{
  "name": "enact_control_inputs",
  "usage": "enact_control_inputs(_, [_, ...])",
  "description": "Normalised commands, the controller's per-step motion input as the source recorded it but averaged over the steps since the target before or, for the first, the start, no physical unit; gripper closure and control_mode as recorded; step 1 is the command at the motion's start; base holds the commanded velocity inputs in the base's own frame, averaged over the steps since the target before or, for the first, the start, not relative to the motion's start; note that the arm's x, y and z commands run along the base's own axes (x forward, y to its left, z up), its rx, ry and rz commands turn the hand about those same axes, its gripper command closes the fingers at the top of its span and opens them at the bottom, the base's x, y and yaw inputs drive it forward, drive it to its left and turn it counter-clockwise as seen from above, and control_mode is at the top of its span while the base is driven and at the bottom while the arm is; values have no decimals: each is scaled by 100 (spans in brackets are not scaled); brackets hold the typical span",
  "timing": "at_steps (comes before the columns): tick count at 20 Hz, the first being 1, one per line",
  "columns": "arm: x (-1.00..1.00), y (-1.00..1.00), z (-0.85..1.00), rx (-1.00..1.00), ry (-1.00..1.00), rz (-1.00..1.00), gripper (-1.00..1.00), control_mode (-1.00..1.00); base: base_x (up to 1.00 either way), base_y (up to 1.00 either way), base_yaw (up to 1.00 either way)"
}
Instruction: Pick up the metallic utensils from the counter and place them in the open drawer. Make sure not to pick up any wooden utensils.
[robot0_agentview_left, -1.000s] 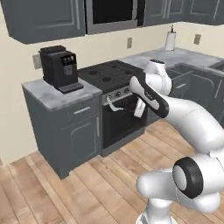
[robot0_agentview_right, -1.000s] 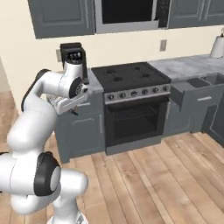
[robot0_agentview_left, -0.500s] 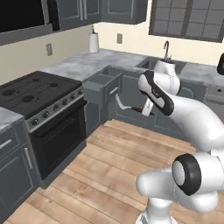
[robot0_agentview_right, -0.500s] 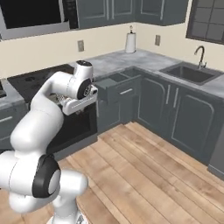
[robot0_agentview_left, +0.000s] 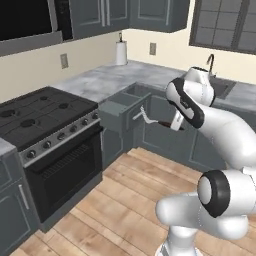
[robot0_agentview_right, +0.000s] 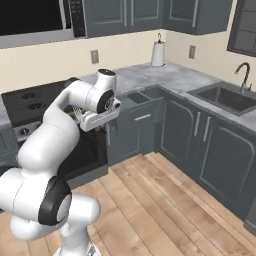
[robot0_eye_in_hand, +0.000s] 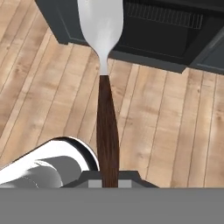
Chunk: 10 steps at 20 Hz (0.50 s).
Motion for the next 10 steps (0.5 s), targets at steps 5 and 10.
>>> enact_control_inputs(5, [0,0,0,0,0,0,100,100,80,-33,25])
enact_control_inputs(10, [0,0,0,0,0,0,100,100,78,-41,24])
